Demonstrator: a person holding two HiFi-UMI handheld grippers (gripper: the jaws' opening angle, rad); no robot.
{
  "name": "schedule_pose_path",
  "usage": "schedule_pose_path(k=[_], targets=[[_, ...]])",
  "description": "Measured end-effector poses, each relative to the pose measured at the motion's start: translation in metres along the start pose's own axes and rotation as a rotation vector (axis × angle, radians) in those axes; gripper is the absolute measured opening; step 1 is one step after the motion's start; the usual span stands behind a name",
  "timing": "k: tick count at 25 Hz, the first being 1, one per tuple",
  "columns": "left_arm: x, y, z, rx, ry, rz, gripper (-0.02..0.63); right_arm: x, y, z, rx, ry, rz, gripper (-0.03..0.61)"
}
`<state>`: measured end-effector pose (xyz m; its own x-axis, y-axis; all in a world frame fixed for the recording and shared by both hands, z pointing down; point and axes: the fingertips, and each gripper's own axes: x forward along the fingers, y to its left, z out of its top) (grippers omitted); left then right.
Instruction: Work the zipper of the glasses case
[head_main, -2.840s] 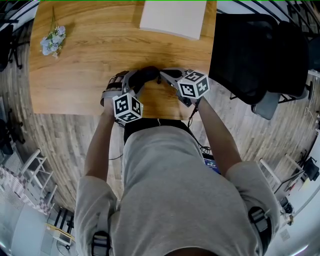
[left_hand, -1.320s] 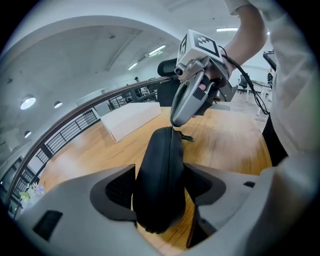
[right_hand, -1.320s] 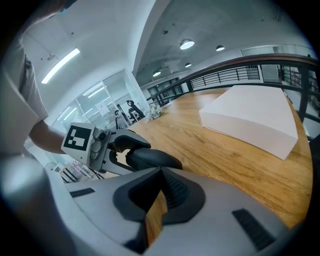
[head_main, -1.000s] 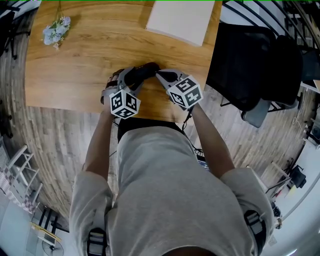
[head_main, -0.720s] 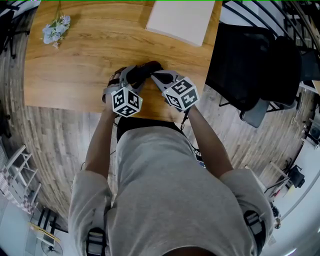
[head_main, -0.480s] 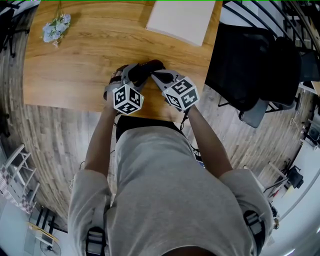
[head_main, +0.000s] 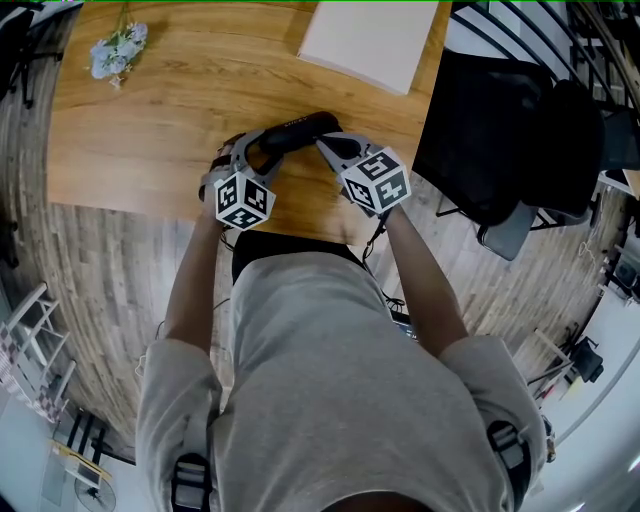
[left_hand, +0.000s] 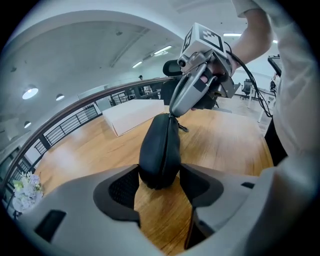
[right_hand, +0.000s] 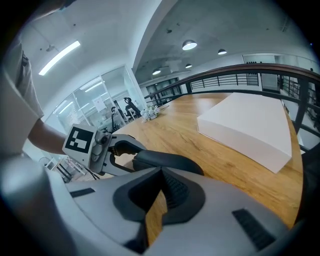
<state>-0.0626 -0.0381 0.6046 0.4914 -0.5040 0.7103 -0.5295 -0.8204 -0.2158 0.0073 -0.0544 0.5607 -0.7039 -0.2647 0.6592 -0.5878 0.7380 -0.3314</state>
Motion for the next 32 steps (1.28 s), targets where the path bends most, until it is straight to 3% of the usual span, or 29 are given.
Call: schedule_pose_path(k=[11, 21, 32], targets=[[0.001, 0.003, 0.006, 0.012, 0.000, 0.031, 0.253, -0.001, 0.000, 0.003, -0.009, 0.010, -0.024, 0.025], [-0.009, 0.003, 0.024, -0.077, 0.003, 0.068, 0.250, -0.004, 0.009, 0.012, -0.028, -0.017, -0.038, 0.025], [-0.029, 0.012, 0.044, -0.047, -0.042, 0.108, 0.245, -0.009, 0.027, 0.030, 0.028, -0.095, 0.043, 0.025]])
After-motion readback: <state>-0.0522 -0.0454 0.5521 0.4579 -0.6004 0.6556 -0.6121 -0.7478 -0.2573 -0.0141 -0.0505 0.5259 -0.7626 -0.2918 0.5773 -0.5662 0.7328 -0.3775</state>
